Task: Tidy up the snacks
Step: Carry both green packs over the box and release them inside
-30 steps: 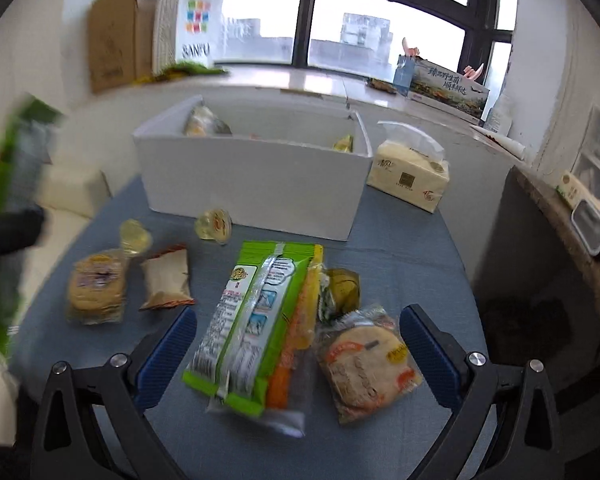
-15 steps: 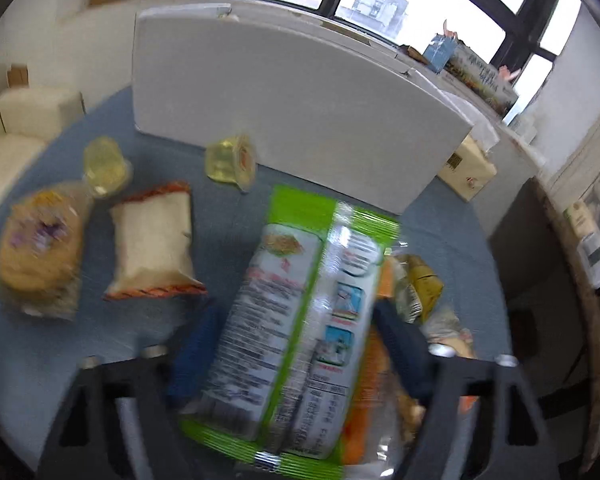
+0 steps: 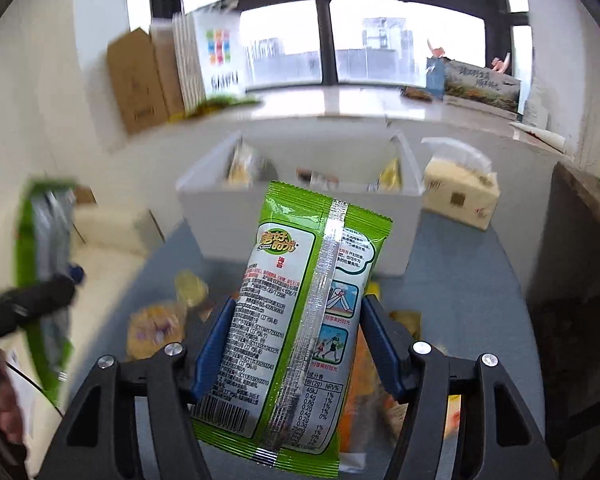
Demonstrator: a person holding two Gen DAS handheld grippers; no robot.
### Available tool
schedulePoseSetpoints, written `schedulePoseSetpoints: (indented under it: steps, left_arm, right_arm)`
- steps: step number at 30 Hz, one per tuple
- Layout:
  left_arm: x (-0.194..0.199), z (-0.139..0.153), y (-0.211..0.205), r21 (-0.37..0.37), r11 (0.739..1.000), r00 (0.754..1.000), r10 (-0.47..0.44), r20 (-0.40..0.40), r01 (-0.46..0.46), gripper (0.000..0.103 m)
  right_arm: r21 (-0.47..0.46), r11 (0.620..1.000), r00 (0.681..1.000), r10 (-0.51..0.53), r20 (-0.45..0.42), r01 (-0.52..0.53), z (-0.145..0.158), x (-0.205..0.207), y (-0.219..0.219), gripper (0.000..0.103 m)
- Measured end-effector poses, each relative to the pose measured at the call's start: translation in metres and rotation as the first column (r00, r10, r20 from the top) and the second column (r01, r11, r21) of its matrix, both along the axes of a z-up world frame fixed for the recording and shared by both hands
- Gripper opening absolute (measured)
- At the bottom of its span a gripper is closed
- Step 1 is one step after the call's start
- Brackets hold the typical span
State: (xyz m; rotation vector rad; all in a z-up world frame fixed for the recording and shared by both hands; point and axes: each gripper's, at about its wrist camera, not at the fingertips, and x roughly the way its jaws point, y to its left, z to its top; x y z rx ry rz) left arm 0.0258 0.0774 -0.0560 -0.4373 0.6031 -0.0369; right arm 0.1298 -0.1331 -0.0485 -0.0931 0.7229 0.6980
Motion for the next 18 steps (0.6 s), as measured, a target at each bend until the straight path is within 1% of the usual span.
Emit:
schedulePoseSetpoints:
  steps: [2,3,7,9,11,14,16,18]
  left_arm:
    - [0.011,0.005,0.006,-0.041,0.999,1.000,-0.004,0.018,0.005,0.070]
    - [0.020,0.008,0.008,-0.060,0.998,1.000,-0.005,0.022,0.007,0.070]
    - [0.059,0.024,0.018,-0.075,0.997,0.999,-0.013,0.044,0.016,0.069]
    - [0.084,0.033,0.026,-0.088,0.996,0.999,-0.016,0.050,0.021,0.069]
    - [0.112,0.042,0.034,-0.068,0.998,0.999,-0.005,0.050,0.009,0.069]
    - [0.154,0.051,0.044,-0.025,1.000,0.999,0.011,0.033,-0.011,0.069]
    - [0.181,0.051,0.049,0.006,1.000,1.000,0.023,0.010,-0.023,0.069]
    - [0.209,0.047,0.057,0.019,0.999,0.999,0.044,-0.027,-0.043,0.069]
  right_arm:
    - [0.050,0.999,1.000,0.011,0.004,-0.011,0.014,0.009,-0.008,0.068]
    - [0.059,0.998,1.000,0.015,0.008,-0.016,0.018,0.012,-0.006,0.068]
    - [0.101,0.995,1.000,-0.011,0.013,0.010,0.035,0.045,-0.003,0.068]
    - [0.121,0.993,1.000,-0.015,0.021,0.012,0.041,0.061,0.000,0.068]
    - [0.124,0.992,0.999,-0.009,0.049,0.003,0.051,0.081,0.010,0.068]
    - [0.126,0.992,0.999,0.002,0.045,-0.007,0.059,0.108,0.029,0.068]
    - [0.079,0.997,0.998,-0.007,0.059,0.003,0.063,0.132,0.050,0.068]
    - [0.059,0.998,0.999,-0.007,0.045,0.004,0.064,0.153,0.064,0.068]
